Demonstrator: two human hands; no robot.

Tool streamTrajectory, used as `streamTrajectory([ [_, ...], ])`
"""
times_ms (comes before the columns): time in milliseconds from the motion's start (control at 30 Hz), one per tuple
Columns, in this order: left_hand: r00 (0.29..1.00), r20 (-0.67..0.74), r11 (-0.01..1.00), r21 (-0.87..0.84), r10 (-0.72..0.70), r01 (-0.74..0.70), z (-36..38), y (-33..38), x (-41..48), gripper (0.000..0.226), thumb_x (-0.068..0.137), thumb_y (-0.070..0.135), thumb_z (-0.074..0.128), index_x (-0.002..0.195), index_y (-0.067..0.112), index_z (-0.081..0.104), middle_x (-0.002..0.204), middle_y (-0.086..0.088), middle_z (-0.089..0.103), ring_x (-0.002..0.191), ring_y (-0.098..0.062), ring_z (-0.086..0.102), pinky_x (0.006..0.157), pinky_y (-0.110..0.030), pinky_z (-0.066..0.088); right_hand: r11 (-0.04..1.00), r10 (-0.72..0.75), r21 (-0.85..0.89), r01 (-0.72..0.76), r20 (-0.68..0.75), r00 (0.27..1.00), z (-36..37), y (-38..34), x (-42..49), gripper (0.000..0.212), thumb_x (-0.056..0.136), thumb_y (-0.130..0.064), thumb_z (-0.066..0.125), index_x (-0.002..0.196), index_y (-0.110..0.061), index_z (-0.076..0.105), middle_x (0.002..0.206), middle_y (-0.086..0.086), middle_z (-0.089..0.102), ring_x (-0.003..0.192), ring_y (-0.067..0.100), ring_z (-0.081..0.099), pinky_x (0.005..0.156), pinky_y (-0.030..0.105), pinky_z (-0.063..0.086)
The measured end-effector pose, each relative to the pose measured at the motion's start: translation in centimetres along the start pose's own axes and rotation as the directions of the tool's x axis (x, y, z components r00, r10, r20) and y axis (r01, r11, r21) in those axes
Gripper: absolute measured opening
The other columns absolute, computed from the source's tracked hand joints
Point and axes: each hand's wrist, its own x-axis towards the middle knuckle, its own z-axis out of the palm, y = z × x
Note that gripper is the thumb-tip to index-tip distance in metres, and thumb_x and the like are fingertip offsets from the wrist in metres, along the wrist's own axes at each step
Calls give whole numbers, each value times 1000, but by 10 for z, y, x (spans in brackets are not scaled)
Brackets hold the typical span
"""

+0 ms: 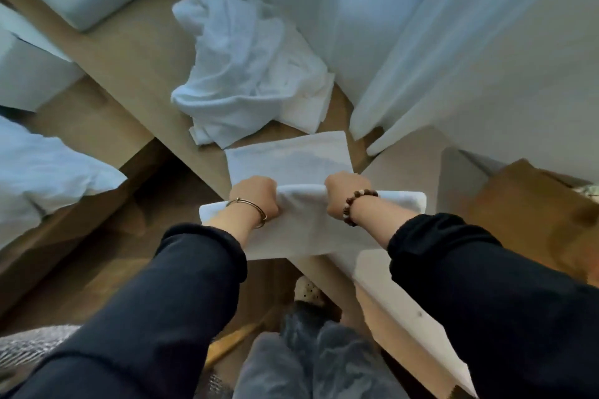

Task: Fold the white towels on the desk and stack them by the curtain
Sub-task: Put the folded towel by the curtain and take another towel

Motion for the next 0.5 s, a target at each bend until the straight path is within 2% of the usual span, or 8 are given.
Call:
streamTrajectory([
  [167, 996, 88, 998, -64, -22, 28, 4, -22, 66, 11, 73, 26, 63, 82, 20, 60, 89, -2, 64, 80, -25, 58, 64, -28, 43, 998, -55, -29, 57, 75, 996, -2, 10, 83, 8, 81, -10, 49, 78, -12, 57, 74, 4, 57, 61, 19, 53, 48, 24, 34],
  [333, 983, 181, 995, -96, 5, 13, 14, -51, 150, 18, 68, 27, 69, 81, 18, 63, 84, -2, 63, 82, -25, 61, 61, -27, 43, 996, -79, -11, 85, 266, 961, -2, 18, 180, 1, 72, -9, 55, 72, -8, 55, 70, 6, 59, 55, 21, 56, 47, 22, 40],
  [433, 967, 249, 992, -120, 56, -27, 27, -65, 206, 30, 68, 32, 74, 92, 16, 66, 92, -3, 64, 87, -24, 61, 66, -28, 44, 993, -80, -50, 105, 363, 928, 2, 21, 240, 14, 72, -16, 65, 69, -12, 52, 65, 4, 55, 53, 19, 52, 45, 20, 38],
  [500, 956, 277, 989, -135, 97, -61, 37, -73, 237, 33, 69, 35, 77, 93, 16, 64, 94, -3, 62, 87, -23, 59, 66, -27, 42, 991, -57, -88, 102, 419, 906, 4, 22, 273, 21, 73, -24, 73, 73, -13, 55, 67, 1, 55, 53, 15, 51, 41, 16, 34],
])
